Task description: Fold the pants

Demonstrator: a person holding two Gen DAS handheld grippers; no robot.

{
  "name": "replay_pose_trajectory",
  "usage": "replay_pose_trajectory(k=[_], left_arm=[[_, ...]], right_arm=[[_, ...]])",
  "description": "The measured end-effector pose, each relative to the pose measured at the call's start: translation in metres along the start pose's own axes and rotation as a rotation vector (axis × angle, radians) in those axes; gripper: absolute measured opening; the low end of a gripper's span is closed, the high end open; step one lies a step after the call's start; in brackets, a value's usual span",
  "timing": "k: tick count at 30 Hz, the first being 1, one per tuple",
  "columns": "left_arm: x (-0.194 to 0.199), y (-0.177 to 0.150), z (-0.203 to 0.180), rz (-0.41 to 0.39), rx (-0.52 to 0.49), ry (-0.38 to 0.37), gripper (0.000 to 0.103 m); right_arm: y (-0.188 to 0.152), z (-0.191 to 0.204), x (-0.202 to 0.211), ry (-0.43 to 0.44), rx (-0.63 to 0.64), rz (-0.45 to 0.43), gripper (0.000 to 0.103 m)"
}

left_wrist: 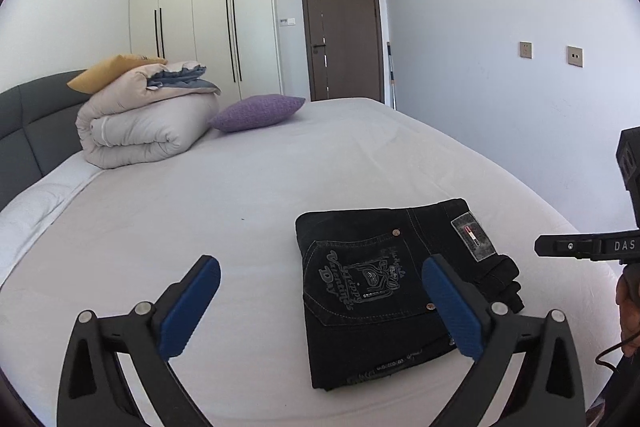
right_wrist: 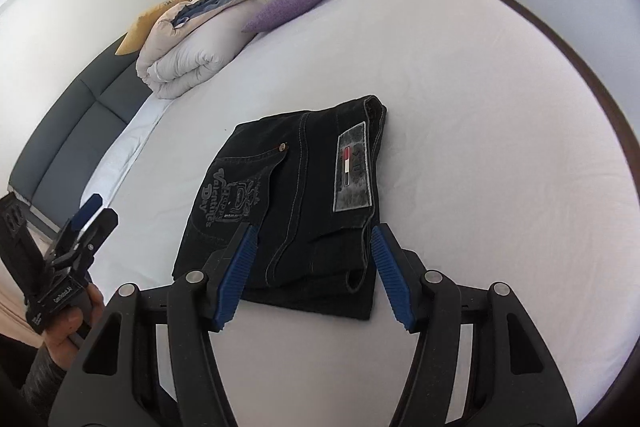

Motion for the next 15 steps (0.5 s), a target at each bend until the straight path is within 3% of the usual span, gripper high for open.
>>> replay_pose_trajectory(k=[4, 7, 9, 11, 15], left_arm=[[0.050, 0.000, -0.005, -0.058, 0.028, 0.081, 0.103], [0.087, 0.001, 0.000, -0.102, 0.080, 0.104, 0.103], [0.112, 0.000, 0.001, -0.157, 0.098, 0.125, 0.103], [0.137, 0.003, 0.000, -0.202, 0.098, 0.178, 0.103], [0.166, 0.007, -0.004, -0.175, 0.084, 0.227, 0.103]], right_arm=[[-0.022, 0.020, 0.060, -0.125, 0.076, -0.137, 0.062], [-0.038, 0.036, 0.112, -0.211, 0.135, -0.294, 0.074], [-0.046, 0.046, 0.144, -0.237, 0.143, -0.385, 0.086], [-0.055, 0.056, 0.175, -0.242, 0.161, -0.476, 0.090], [-0.068, 0.082, 0.228, -0.272, 0.244, -0.602, 0.102]])
Point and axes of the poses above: each gripper's, at about its wrist camera, not at the fingertips, and x roughly against the way its jaws point, z to its left, y to its top, the point moved 1 cm from there along -x, roughly the way its jaws point, and after that the axes turned 8 degrees about -y, right-handed, at the moved point
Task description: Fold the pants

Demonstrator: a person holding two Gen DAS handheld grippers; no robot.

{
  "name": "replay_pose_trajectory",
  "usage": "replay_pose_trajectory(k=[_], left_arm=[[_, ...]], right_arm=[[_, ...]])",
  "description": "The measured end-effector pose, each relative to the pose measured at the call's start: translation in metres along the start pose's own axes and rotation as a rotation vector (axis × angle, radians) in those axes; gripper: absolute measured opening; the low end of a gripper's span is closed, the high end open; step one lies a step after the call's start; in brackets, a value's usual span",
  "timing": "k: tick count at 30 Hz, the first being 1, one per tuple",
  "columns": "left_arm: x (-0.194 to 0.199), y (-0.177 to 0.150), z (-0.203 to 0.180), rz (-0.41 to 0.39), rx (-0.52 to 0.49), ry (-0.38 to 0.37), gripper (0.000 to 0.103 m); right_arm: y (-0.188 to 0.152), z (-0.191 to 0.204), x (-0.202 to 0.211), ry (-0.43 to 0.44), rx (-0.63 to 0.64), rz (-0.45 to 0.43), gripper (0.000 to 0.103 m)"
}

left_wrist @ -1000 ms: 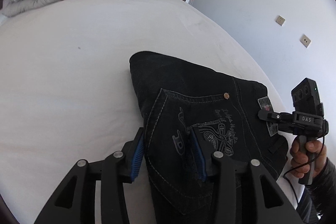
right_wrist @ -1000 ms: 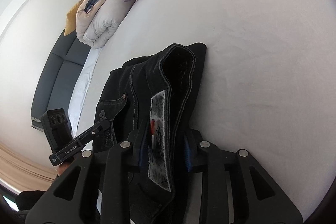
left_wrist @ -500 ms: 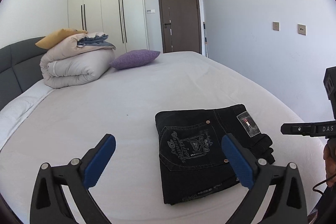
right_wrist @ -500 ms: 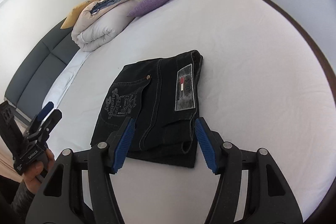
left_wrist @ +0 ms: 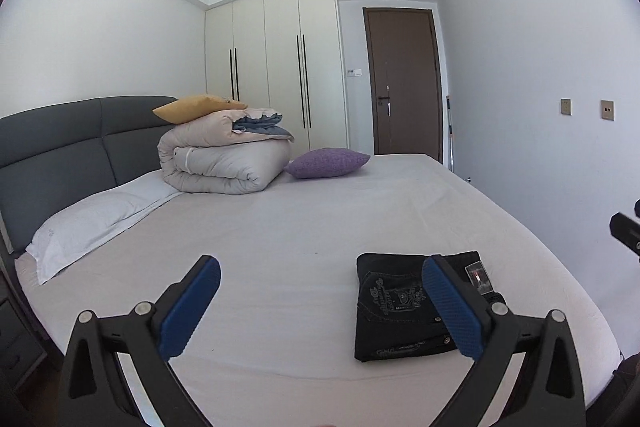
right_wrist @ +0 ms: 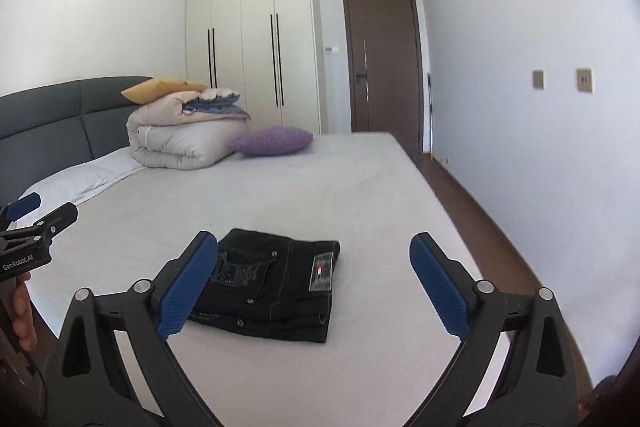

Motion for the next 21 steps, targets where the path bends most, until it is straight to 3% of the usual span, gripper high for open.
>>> replay_pose_trajectory(k=[2, 6, 15, 21], left_arm=[[0.009, -0.001, 0.003, 0.030, 0.026, 0.001, 0.103], [0.011, -0.013, 0.001, 0.125, 0.047, 0.011, 0.103], [-0.002, -0.042, -0.004, 0.233, 0.087, -0.060, 0.103], [-0.009, -0.053, -0.004, 0.280, 0.097, -0.067, 0.103]], right_arm=[[0.009, 0.003, 0.017, -0.009, 0.005, 0.004, 0.103], [0.015, 0.006, 0.037, 0.015, -0.017, 0.104, 0.103], [-0.019, 0.001, 0.036, -0.020, -0.068, 0.333, 0.103], [-0.029, 0.006, 0.021, -0.018, -0.050, 0.349, 0.103]])
Point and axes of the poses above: each gripper's, at about its wrist camera, not at the fingertips, and x roughly against the way its jaws point, z to its left, y to its top, the point moved 1 cm from there along -x, roughly the way its jaws point, and after that the axes turned 8 degrees about -y, right-handed, at the moved point
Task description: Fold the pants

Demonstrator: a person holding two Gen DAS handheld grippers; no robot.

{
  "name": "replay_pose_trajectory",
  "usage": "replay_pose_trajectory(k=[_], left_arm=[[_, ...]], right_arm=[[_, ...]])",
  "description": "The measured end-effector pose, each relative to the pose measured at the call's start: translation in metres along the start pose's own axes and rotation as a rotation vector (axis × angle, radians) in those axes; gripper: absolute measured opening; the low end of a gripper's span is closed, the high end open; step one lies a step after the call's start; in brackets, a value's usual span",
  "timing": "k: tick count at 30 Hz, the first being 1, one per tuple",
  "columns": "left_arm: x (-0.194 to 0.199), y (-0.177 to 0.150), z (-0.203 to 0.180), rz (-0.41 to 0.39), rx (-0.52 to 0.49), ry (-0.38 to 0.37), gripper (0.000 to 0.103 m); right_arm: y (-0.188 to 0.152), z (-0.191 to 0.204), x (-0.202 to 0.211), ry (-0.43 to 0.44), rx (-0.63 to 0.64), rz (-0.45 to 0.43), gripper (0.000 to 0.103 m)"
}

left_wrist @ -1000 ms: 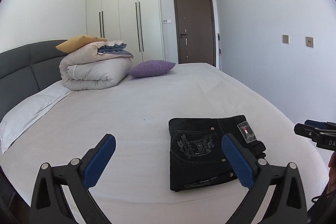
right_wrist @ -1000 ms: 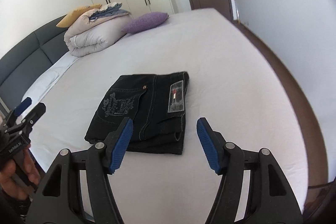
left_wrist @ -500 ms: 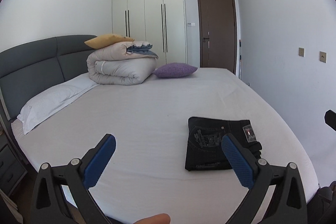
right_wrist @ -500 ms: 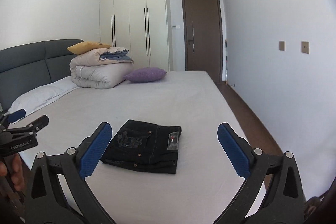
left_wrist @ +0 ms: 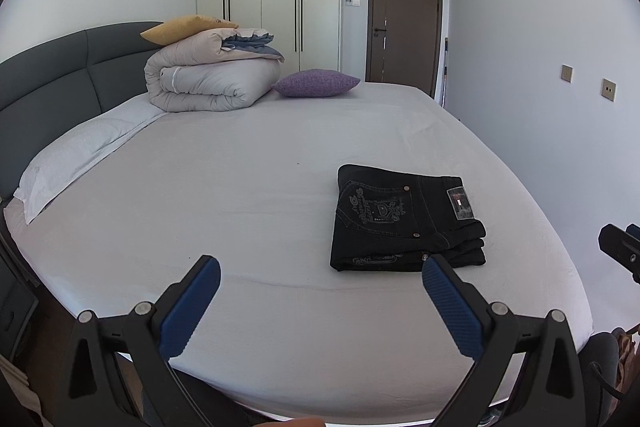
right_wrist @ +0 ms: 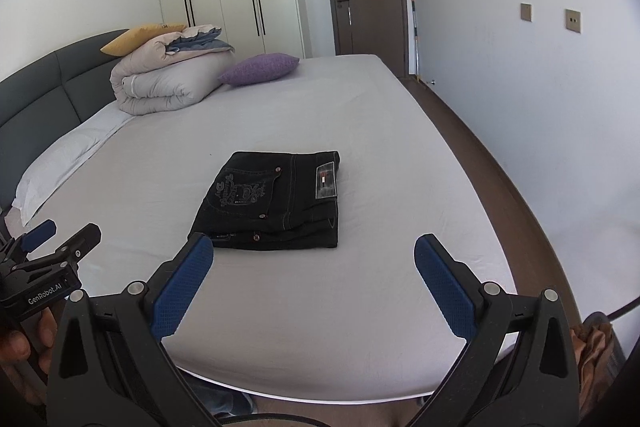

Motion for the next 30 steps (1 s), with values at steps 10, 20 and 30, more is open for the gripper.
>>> replay_pose_trajectory(k=[10, 20, 30], left_arm=[[-0.009, -0.007, 0.003, 0.034, 0.011, 0.001, 0.103], [-0.011, -0.011, 0.002, 0.040, 0.016, 0.001, 0.103], [-0.011, -0.015, 0.001, 0.049, 0.015, -0.002, 0.103]], right_arm=[[-0.003, 0.008, -0.018, 0.014, 0.030, 0.032, 0.103], [-0.005, 0.009, -0.028, 0.022, 0.034, 0.053, 0.103], [-0.006, 0.012, -0.032, 0.027, 0.033, 0.065, 0.103]])
Point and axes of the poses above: each gripper's, at about its wrist camera, not at the fingertips, and x roughly against the way its jaws point, z to its left, y to its top, the point moved 1 cm from there along -x, roughly the way its jaws point, and after that the axes turned 8 degrees about -y, right-handed, at the moved point
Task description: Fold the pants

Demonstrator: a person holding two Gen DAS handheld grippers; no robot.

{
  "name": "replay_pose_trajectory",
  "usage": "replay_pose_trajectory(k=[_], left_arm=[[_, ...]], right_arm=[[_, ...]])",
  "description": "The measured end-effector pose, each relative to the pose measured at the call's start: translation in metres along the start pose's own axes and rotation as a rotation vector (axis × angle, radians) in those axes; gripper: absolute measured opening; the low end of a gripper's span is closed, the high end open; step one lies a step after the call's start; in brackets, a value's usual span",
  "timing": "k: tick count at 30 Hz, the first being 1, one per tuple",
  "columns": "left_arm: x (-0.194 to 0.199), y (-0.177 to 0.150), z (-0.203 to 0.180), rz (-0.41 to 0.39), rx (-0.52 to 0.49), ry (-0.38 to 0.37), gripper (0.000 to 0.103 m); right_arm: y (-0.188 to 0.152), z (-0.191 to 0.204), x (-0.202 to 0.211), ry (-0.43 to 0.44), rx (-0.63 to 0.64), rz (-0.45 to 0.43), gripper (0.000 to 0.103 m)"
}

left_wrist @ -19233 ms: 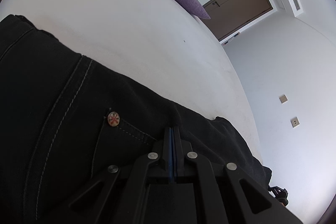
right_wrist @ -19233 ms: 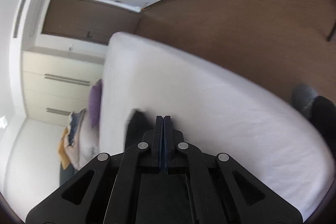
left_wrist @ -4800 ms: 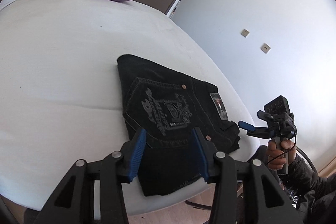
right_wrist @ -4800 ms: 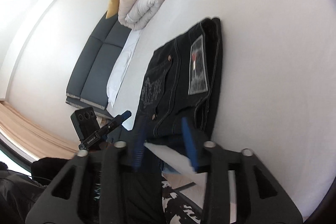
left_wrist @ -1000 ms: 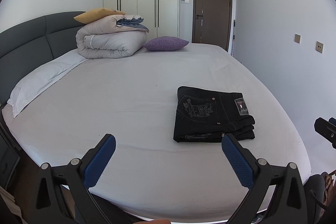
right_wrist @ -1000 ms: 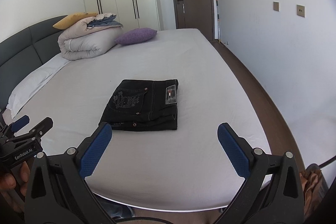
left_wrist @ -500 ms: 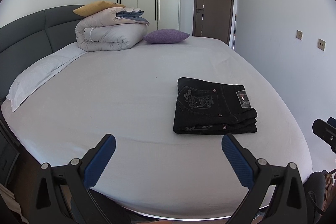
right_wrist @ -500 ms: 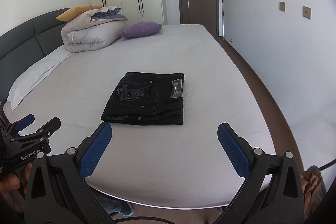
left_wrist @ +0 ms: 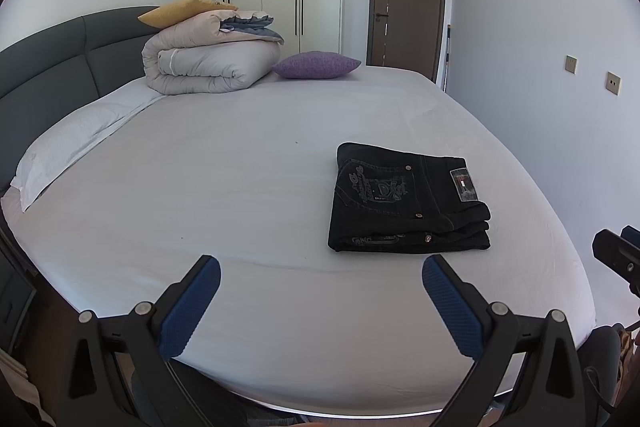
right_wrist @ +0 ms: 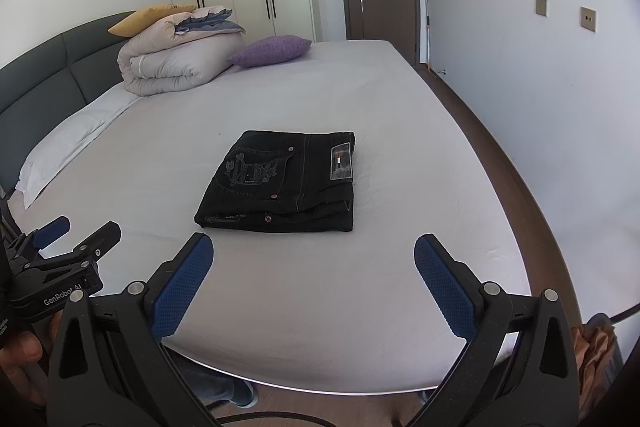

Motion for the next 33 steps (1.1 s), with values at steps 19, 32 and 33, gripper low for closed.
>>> replay_pose_trajectory(k=[19, 32, 33], left_arm=[[-0.003, -0.002, 0.000, 0.005, 0.001, -0.001, 0.103], [-0.003, -0.002, 0.000, 0.006, 0.001, -0.001, 0.103], [-0.003, -0.002, 0.000, 0.006, 0.001, -0.002, 0.103]], right_arm=[[-0.006, 0.004, -0.008, 0.003, 0.000, 0.012, 0.103], [-0.010, 0.006, -0.012, 0.005, 0.000, 0.017, 0.103], [-0.010, 0.005, -0.012, 0.005, 0.000, 0.016, 0.103]])
Point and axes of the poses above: each gripper's, at about its wrist camera, not at the fingertips, and x roughly against the way its jaws point, z to its left, y to its top, the point moved 1 cm from there along -x, roughly the way its jaws point, and after that the axes turned 8 degrees about -y, right-handed, at the moved point
